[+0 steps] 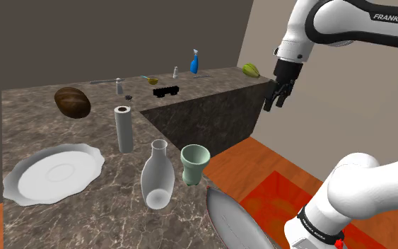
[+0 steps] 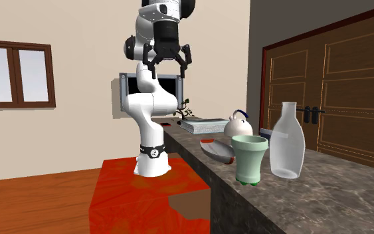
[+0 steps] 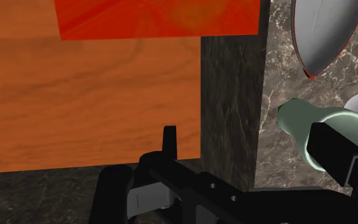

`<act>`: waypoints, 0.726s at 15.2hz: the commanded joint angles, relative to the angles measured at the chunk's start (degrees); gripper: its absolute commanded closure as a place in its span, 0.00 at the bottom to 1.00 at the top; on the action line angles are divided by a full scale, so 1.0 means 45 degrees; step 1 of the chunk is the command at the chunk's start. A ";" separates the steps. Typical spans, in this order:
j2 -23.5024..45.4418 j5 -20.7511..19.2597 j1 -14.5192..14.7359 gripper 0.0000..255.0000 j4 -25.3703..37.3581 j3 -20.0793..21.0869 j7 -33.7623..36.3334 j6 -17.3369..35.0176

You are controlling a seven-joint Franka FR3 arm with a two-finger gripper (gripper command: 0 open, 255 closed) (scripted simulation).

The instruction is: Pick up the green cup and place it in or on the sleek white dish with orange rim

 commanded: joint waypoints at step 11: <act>0.2220 0.1470 0.0774 0.00 -0.1305 0.1504 0.1396 0.3890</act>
